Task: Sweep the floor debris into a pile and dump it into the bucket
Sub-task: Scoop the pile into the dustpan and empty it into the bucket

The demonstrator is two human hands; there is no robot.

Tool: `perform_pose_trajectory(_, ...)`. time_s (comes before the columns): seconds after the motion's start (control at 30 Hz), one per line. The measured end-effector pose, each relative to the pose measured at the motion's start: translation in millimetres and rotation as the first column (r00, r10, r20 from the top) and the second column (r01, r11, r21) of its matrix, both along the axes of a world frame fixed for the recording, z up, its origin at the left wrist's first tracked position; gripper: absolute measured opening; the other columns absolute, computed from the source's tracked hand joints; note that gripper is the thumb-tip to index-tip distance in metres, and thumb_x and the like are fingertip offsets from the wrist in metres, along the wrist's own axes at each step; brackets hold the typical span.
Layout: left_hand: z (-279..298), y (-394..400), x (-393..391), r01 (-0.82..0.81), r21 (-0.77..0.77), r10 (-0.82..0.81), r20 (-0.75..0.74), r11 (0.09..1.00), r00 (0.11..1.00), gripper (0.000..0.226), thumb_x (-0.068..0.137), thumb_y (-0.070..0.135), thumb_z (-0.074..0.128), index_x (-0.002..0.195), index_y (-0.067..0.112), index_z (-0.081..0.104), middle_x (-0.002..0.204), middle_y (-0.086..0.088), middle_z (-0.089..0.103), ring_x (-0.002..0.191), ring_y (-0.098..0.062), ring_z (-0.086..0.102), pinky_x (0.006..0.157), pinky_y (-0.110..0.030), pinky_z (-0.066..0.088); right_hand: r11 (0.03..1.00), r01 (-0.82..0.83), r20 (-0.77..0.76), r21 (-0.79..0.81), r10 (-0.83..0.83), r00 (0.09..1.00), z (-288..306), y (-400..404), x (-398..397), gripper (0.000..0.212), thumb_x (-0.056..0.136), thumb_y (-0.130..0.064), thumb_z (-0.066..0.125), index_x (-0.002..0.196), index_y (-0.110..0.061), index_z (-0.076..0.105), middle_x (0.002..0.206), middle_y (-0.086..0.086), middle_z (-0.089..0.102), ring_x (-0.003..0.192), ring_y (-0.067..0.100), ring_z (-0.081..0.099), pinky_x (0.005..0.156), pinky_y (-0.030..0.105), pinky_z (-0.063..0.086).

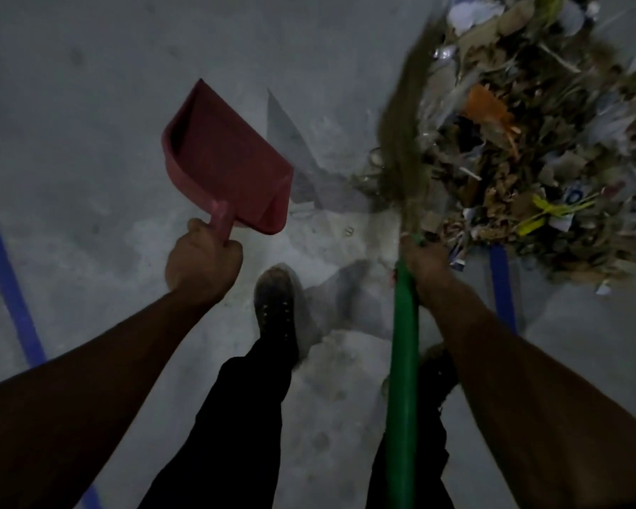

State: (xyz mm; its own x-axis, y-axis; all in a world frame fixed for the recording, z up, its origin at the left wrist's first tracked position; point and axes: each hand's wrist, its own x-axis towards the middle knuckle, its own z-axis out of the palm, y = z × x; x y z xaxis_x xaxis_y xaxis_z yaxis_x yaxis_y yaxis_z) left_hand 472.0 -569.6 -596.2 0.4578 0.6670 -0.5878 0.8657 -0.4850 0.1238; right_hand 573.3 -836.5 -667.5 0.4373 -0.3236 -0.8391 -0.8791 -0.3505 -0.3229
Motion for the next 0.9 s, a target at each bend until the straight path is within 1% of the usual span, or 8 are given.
perform_pose_trajectory(0.07, -5, -6, 5, 0.018, -0.008, -0.018, 0.006, 1.000, 1.000, 0.035, 0.085, 0.020, 0.057, 0.109, -0.003, 0.047, 0.104, -0.023, 0.060, 0.093, -0.040, 0.059, 0.071, -0.036, 0.041, 0.999, 0.045, 0.049, -0.024, -0.044, 0.998, 0, -27, 19, 0.026, 0.096, -0.027, 0.060, 0.103, -0.002, 0.059, 0.075, 0.014, 0.055, 0.048, 0.023, 0.055, 0.038, 0.029, 0.048)
perform_pose_trajectory(0.17, -6, -15, 9, 0.029, -0.023, -0.028, 0.016, 0.999, 0.999, 0.035, 0.086, 0.022, 0.057, 0.108, -0.003, 0.047, 0.104, -0.023, 0.060, 0.093, -0.040, 0.059, 0.071, -0.036, 0.041, 1.000, 0.006, 0.099, -0.018, -0.004, 0.995, 18, -65, 36, 0.025, 0.097, -0.026, 0.058, 0.085, -0.004, 0.058, 0.067, 0.015, 0.055, 0.033, 0.017, 0.054, 0.034, 0.024, 0.044)
perform_pose_trajectory(0.23, -1, -21, 10, 0.032, -0.033, -0.031, 0.030, 0.999, 0.999, 0.034, 0.086, 0.022, 0.058, 0.105, -0.003, 0.047, 0.103, -0.024, 0.060, 0.093, -0.041, 0.060, 0.072, -0.037, 0.042, 0.999, -0.054, 0.107, 0.005, 0.053, 0.993, 40, -81, 36, 0.029, 0.098, -0.028, 0.056, 0.089, -0.001, 0.059, 0.066, 0.019, 0.056, 0.035, 0.020, 0.054, 0.038, 0.026, 0.045)
perform_pose_trajectory(0.43, 21, -28, 5, 0.035, -0.048, -0.032, 0.045, 0.998, 0.998, 0.026, 0.086, 0.022, 0.058, 0.094, 0.004, 0.041, 0.093, -0.020, 0.058, 0.086, -0.038, 0.059, 0.068, -0.035, 0.041, 0.981, -0.139, -0.015, 0.135, 0.143, 0.990, 123, -74, -8, 0.026, 0.100, -0.031, 0.053, 0.090, -0.009, 0.060, 0.067, 0.015, 0.054, 0.045, 0.023, 0.054, 0.041, 0.028, 0.045)
perform_pose_trajectory(0.5, 29, -30, 2, 0.034, -0.040, -0.033, 0.043, 0.999, 0.999, 0.026, 0.086, 0.023, 0.058, 0.092, 0.004, 0.040, 0.088, -0.018, 0.055, 0.080, -0.036, 0.057, 0.068, -0.035, 0.042, 0.962, -0.203, -0.057, 0.183, 0.217, 0.975, 136, -62, -32, 0.021, 0.101, -0.031, 0.052, 0.099, -0.012, 0.062, 0.072, 0.014, 0.057, 0.046, 0.021, 0.056, 0.042, 0.028, 0.047)
perform_pose_trajectory(0.6, 36, -32, -4, 0.032, -0.037, -0.031, 0.034, 0.999, 0.999, 0.027, 0.084, 0.024, 0.058, 0.092, 0.004, 0.041, 0.086, -0.016, 0.055, 0.075, -0.033, 0.056, 0.068, -0.037, 0.047, 0.912, -0.344, -0.067, 0.221, 0.367, 0.928, 128, -47, -63, 0.023, 0.099, -0.034, 0.053, 0.115, -0.019, 0.059, 0.072, 0.010, 0.057, 0.047, 0.018, 0.058, 0.046, 0.030, 0.050)
perform_pose_trajectory(0.73, 35, -36, -7, 0.030, -0.031, -0.029, 0.016, 0.999, 0.999, 0.028, 0.083, 0.025, 0.058, 0.093, 0.004, 0.043, 0.088, -0.017, 0.058, 0.081, -0.038, 0.060, 0.071, -0.041, 0.051, 0.796, -0.591, -0.099, 0.128, 0.604, 0.791, 87, -57, -65, 0.027, 0.098, -0.039, 0.053, 0.109, -0.016, 0.060, 0.077, 0.008, 0.061, 0.053, 0.021, 0.063, 0.047, 0.028, 0.049)
perform_pose_trajectory(0.9, 31, -45, -7, 0.063, -0.037, -0.062, 0.020, 0.997, 0.998, 0.030, 0.084, 0.026, 0.059, 0.097, 0.002, 0.046, 0.087, -0.016, 0.057, 0.080, -0.036, 0.060, 0.068, -0.036, 0.047, 0.850, -0.527, -0.125, -0.003, 0.523, 0.843, 70, -101, -21, 0.029, 0.099, -0.036, 0.053, 0.110, -0.010, 0.061, 0.077, 0.010, 0.060, 0.054, 0.023, 0.063, 0.042, 0.025, 0.047)
